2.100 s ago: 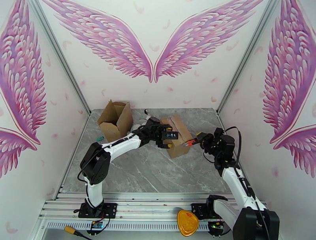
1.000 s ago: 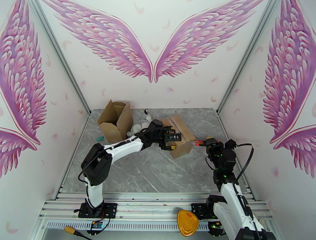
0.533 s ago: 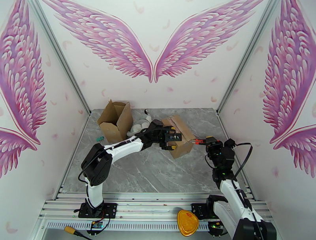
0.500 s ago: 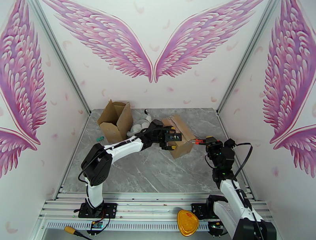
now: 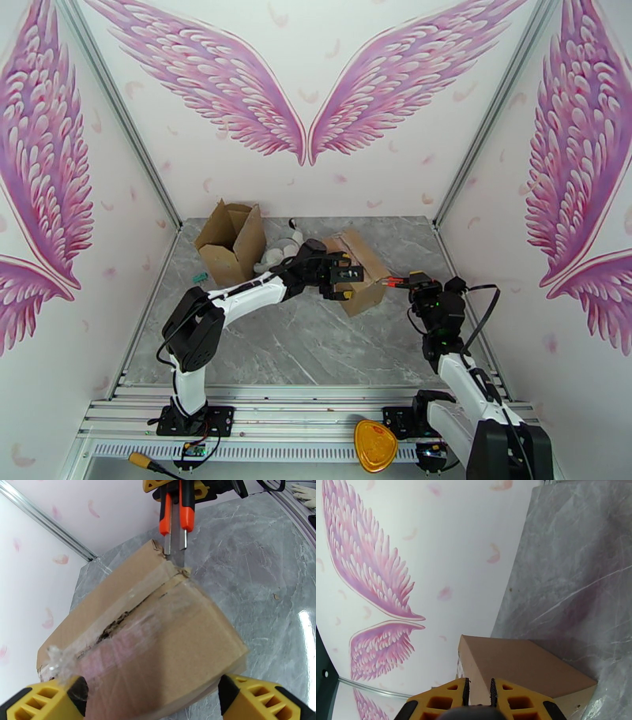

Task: Unpack the express box

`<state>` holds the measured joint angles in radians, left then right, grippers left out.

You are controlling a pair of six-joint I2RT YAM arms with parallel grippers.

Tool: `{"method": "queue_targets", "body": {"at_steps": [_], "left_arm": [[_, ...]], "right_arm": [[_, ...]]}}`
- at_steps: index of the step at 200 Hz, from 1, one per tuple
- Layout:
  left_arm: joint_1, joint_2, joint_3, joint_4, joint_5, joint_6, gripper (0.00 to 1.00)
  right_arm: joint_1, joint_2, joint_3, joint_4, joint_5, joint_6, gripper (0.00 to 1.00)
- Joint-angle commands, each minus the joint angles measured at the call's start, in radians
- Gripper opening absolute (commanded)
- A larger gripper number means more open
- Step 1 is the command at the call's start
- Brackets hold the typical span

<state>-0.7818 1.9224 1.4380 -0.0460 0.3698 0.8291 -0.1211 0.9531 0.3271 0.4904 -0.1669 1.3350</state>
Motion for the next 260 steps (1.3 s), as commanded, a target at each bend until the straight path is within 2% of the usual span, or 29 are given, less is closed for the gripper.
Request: {"method": "queue_targets", "body": {"at_steps": [1,41,99,181,260], "left_arm": [[-0.009,-0.003,-0.008,0.02,0.0,-0.015,0.92],[-0.011,0.002,-0.005,0.029,-0.001,-0.019,0.92],[-0.022,0.023,0.02,0.038,-0.018,-0.029,0.92],[-0.014,0.03,0.04,0.041,-0.037,-0.02,0.92],[0.019,0.029,0.068,-0.006,-0.009,0.008,0.92]], "right_arm": [[0.01,-0.004,0.019,0.042,0.012,0.017,0.0],[0.022,0.02,0.039,0.004,0.007,0.01,0.0],[0.072,0.065,0.04,0.042,-0.008,0.034,0.0],[0.072,0.081,0.063,-0.037,-0.207,0.013,0.0],[0.058,0.223,0.185,-0.052,-0.42,-0.026,0.0]]}}
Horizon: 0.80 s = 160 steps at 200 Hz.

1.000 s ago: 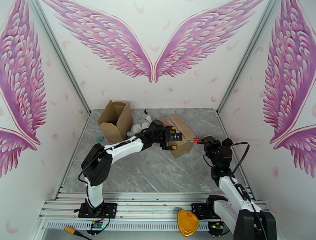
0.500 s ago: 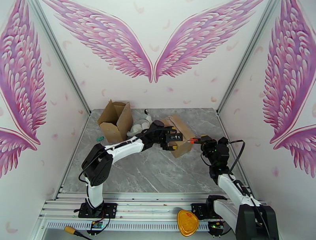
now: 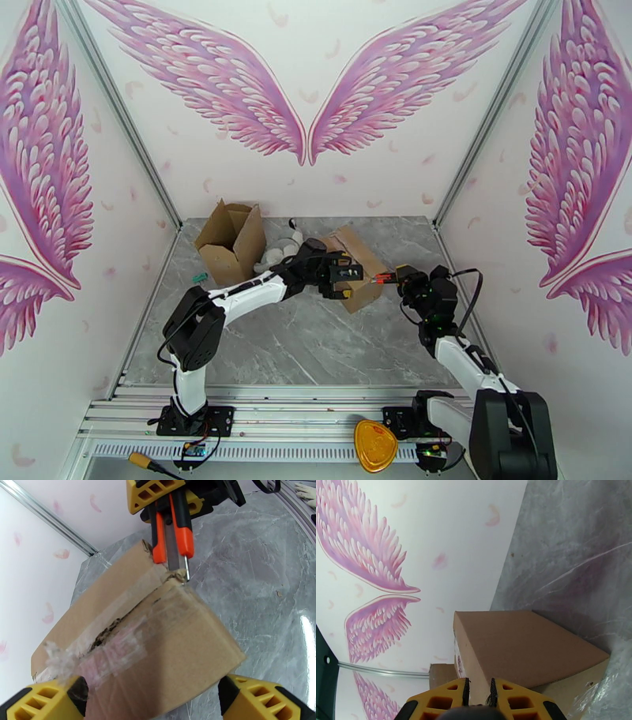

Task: Unpack the express box

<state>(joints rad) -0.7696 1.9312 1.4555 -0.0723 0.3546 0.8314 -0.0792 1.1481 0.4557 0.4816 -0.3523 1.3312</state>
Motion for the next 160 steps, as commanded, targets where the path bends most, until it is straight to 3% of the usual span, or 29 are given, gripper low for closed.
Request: {"method": "queue_targets", "body": {"at_steps": [1,46,118,160], "left_arm": [[0.008,0.021,0.051,0.02,0.007,0.007,0.92],[0.037,0.018,0.06,-0.016,0.049,0.018,0.92],[0.077,0.018,0.084,-0.048,0.087,0.039,0.92],[0.105,0.036,0.106,-0.067,0.121,0.034,0.92]], "right_arm": [[0.016,0.03,0.059,-0.045,-0.238,-0.023,0.0],[0.002,0.068,0.122,-0.115,-0.346,-0.086,0.0],[-0.042,0.057,0.189,-0.297,-0.393,-0.221,0.0],[-0.059,0.081,0.184,-0.288,-0.421,-0.232,0.0]]}}
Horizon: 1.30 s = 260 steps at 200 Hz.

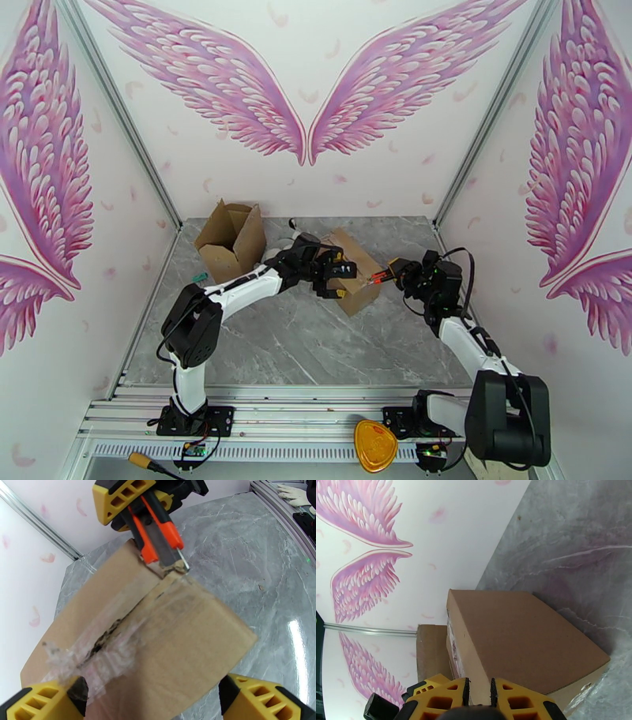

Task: Unpack the express box

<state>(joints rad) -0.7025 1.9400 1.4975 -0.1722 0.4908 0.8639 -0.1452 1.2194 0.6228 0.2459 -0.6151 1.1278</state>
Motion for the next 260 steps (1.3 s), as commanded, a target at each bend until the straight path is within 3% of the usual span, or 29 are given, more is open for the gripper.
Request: {"method": "queue_targets", "body": {"at_steps": [1,99,159,237,260], "left_arm": [[0.038,0.028,0.066,0.031,-0.013,0.002,0.92],[0.087,0.104,0.142,-0.018,0.017,-0.005,0.91],[0.112,0.127,0.174,-0.059,0.017,0.023,0.91],[0.102,0.128,0.177,-0.064,0.006,0.029,0.91],[0.081,0.105,0.151,-0.038,0.002,0.009,0.91]], "right_arm": [[0.008,0.01,0.017,-0.05,-0.159,-0.028,0.0],[0.004,0.106,-0.001,0.14,-0.323,0.05,0.0],[-0.011,0.126,0.067,0.034,-0.428,-0.035,0.0],[-0.018,0.175,0.077,0.092,-0.474,0.018,0.0],[-0.018,0.158,0.048,0.12,-0.404,0.072,0.0]]}}
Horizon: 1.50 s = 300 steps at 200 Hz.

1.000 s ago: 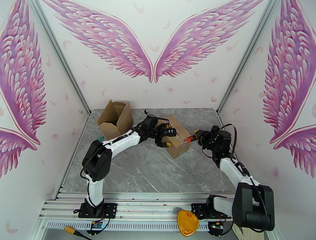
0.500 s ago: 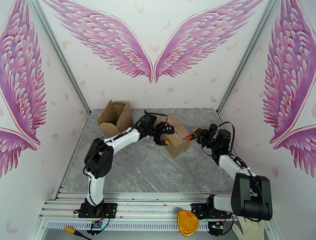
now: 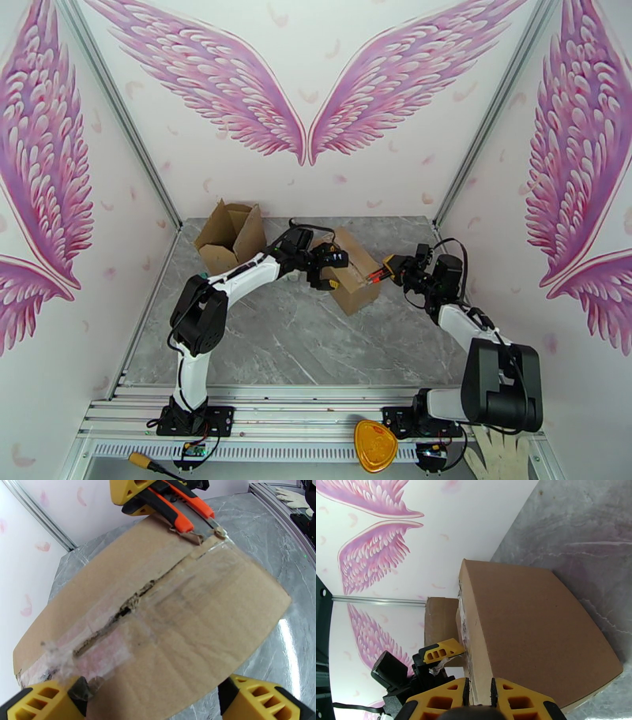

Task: Unpack the express box

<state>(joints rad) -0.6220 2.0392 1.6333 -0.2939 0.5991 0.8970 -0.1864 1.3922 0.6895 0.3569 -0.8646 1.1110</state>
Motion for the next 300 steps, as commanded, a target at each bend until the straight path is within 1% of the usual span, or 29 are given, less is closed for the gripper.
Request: {"method": "queue_targets", "body": {"at_steps": [1,28,58,121,151,174,203,222,249,264,279,300], "left_arm": [[-0.002,0.004,0.014,0.087,-0.107,-0.026,0.91],[-0.063,-0.035,-0.05,0.17,-0.16,-0.047,0.92],[-0.116,-0.06,-0.098,0.239,-0.168,-0.064,0.93],[-0.182,-0.043,-0.059,0.232,-0.168,-0.043,0.94],[-0.191,-0.02,-0.026,0.207,-0.177,-0.038,0.94],[-0.167,0.008,0.006,0.171,-0.182,-0.006,0.94],[-0.112,0.024,0.027,0.133,-0.146,0.019,0.93],[-0.084,0.029,0.043,0.093,-0.132,0.059,0.93],[-0.057,0.043,0.062,0.091,-0.13,0.081,0.93],[-0.049,0.047,0.072,0.093,-0.13,0.086,0.93],[-0.044,0.051,0.078,0.092,-0.13,0.092,0.93],[-0.041,0.051,0.086,0.09,-0.129,0.099,0.94]], "right_arm": [[0.023,-0.017,-0.02,0.008,-0.148,0.09,0.0],[0.034,-0.089,-0.083,-0.006,-0.012,0.12,0.0],[0.042,-0.173,-0.116,-0.045,0.104,0.13,0.0],[0.097,-0.25,-0.159,-0.018,0.251,0.169,0.0],[0.137,-0.287,-0.206,0.009,0.334,0.196,0.0],[0.14,-0.278,-0.215,0.022,0.274,0.197,0.0],[0.136,-0.231,-0.153,-0.051,0.113,0.155,0.0],[0.131,-0.208,-0.126,-0.063,0.038,0.145,0.0],[0.128,-0.153,-0.083,-0.073,-0.087,0.117,0.0],[0.127,-0.131,-0.072,-0.053,-0.138,0.122,0.0],[0.126,-0.112,-0.052,-0.072,-0.184,0.103,0.0],[0.118,-0.099,-0.026,-0.139,-0.214,0.057,0.0]]}}
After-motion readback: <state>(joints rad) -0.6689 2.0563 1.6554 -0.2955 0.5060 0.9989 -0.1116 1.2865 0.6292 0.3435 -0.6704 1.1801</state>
